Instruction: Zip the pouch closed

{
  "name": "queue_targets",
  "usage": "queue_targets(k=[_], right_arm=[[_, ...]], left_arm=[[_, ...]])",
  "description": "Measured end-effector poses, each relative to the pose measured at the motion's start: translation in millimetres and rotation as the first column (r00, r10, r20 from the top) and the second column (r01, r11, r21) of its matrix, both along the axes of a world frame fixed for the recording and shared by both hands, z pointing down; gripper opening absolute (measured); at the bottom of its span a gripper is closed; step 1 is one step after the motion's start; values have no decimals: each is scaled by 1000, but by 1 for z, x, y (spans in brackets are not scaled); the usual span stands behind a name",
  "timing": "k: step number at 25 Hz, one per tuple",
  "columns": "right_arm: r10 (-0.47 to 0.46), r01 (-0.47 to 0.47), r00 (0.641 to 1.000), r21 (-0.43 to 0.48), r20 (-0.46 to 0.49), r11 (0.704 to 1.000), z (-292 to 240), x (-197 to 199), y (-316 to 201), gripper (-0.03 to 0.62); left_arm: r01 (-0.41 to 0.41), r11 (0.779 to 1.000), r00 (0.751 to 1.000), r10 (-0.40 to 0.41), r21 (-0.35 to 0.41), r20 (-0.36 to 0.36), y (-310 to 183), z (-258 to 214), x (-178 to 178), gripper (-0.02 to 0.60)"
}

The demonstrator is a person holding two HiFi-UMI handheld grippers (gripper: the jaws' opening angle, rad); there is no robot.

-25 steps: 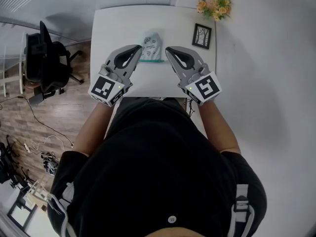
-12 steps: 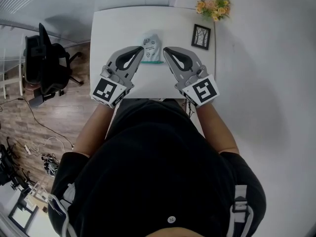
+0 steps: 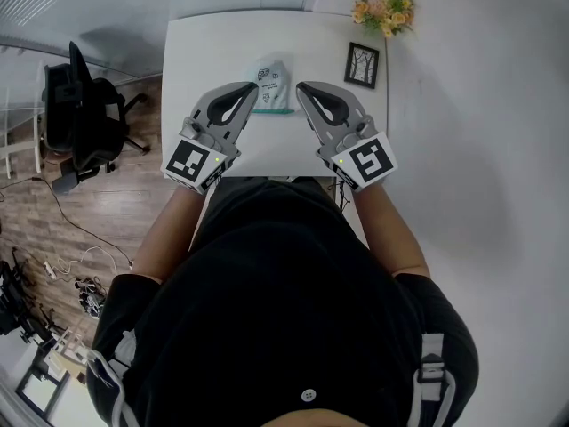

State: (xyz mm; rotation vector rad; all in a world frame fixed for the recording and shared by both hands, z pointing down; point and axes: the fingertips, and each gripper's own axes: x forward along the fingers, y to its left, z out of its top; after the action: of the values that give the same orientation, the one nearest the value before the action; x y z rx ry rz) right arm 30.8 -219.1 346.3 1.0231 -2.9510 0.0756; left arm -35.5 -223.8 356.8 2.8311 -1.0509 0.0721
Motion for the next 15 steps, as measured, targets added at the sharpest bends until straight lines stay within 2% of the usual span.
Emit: queue_targets(k=[6, 15], right_arm=[[0, 0, 1000, -2, -2, 1000, 0, 1, 0, 9], [3, -3, 1000, -4, -3, 1000, 3, 4, 0, 11]], left_arm=[[6, 1000, 1000, -6, 4, 17, 1, 7, -4, 9], [23, 1000, 1000, -23, -4, 2, -1, 5, -4, 9]])
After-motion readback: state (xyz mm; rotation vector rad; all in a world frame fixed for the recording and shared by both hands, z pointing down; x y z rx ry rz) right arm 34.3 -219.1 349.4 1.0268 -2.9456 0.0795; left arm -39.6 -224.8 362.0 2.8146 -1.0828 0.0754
